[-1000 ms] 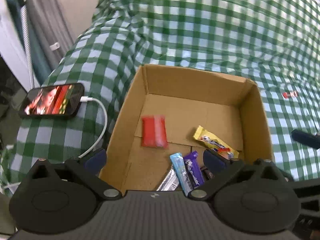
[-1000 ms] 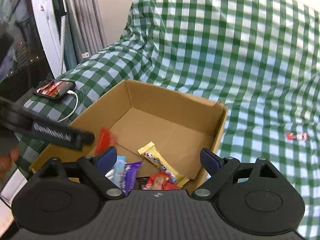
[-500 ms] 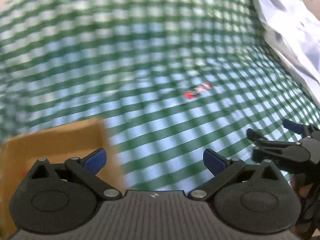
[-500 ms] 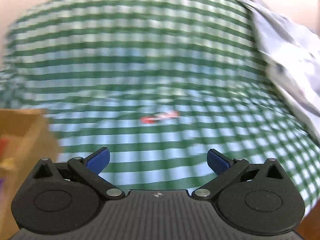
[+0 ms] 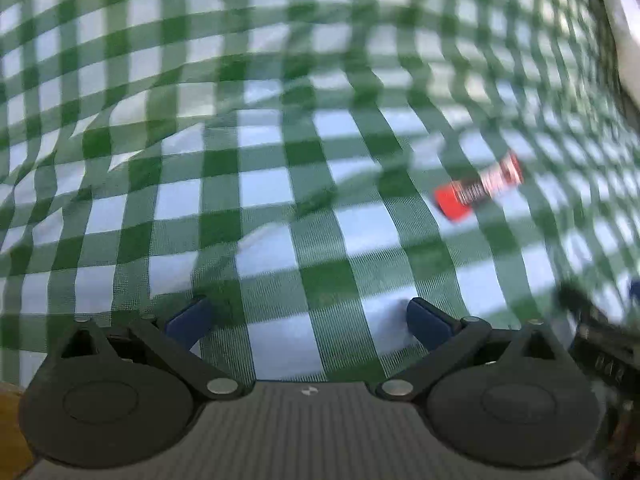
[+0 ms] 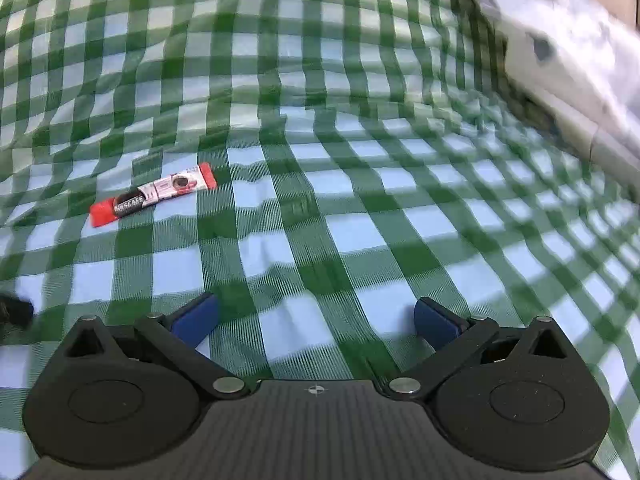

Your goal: Organize snacks

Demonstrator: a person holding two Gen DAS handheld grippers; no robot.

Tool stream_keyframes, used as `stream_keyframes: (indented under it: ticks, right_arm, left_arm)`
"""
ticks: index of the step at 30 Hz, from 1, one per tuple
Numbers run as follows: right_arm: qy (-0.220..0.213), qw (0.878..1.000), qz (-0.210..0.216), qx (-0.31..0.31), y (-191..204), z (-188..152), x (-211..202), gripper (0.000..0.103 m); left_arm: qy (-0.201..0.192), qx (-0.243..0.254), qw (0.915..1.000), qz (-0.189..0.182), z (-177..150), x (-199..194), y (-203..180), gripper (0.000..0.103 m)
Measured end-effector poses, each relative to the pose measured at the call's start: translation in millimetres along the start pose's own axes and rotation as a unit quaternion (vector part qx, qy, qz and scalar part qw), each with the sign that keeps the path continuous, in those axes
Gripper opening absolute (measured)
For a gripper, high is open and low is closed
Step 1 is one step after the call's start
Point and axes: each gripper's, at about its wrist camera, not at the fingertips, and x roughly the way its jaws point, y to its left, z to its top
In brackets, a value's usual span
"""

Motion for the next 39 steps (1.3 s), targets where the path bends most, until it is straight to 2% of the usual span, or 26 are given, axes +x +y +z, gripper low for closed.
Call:
stream_keyframes:
  ticks: [4, 7, 9, 15, 16, 39]
  right_arm:
    - [-0.003, 1.0, -0.003, -0.004, 1.8, -1.4, -3.4, 0.102]
    - [0.001, 1.0, 0.015, 0.02, -6.2, 0.1, -3.4, 0.103]
    - [0.002, 1.0, 0.01, 0.013, -5.5, 1.4, -2.3, 0.103]
    - [0.001, 1.0, 0.008, 0.012, -1.8, 0.8, -2.2, 0.103]
    - [0.001, 1.0, 0.008, 0.012, -0.6, 0.7, -2.2, 0.103]
    - [0.0, 1.0, 0.009, 0.015, -0.5, -0.3, -2.2, 0.103]
  left_arm:
    - [-0.087, 0.049, 0.9951, 0.001, -20.8, -0.6, -2.4, 0.103]
    - [-0.109, 0.031, 0.9935, -0.013, -29.6, 1.6, 6.3, 0.103]
    - [-0.128, 0.039, 0.9909, -0.011, -35.5, 0.6, 6.9, 0.103]
    - [-0.137, 0.034, 0.9899, -0.014, -32.8, 0.1, -0.6, 0.103]
    - [-0.138, 0.034, 0.9897, -0.013, -37.5, -10.8, 6.1, 0.103]
    - [-0.137, 0.036, 0.9898, -0.013, -34.3, -4.6, 0.9, 0.103]
